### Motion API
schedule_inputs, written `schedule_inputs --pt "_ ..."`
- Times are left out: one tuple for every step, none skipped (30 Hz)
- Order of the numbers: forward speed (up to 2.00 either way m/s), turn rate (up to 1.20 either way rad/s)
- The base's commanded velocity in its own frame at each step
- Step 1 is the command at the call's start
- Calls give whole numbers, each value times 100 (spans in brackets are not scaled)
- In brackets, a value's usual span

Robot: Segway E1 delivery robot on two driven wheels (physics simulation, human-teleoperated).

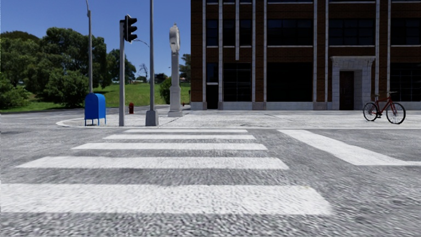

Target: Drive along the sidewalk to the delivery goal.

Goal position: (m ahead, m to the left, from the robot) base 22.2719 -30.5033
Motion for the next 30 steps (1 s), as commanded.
schedule_inputs --pt "200 0" --pt "200 0" --pt "200 0" --pt "200 0" --pt "200 0" --pt "200 0" --pt "200 0" --pt "200 0" --pt "200 0" --pt "200 0" --pt "200 0" --pt "200 0" --pt "200 0" --pt "200 0" --pt "200 0" --pt "200 0" --pt "200 0" --pt "200 0" --pt "200 -31" --pt "200 -120" --pt "200 -120" --pt "200 -120" --pt "200 -120" --pt "200 -78" --pt "200 0" --pt "200 0" --pt "200 0" --pt "200 0" --pt "200 0" --pt "200 0"
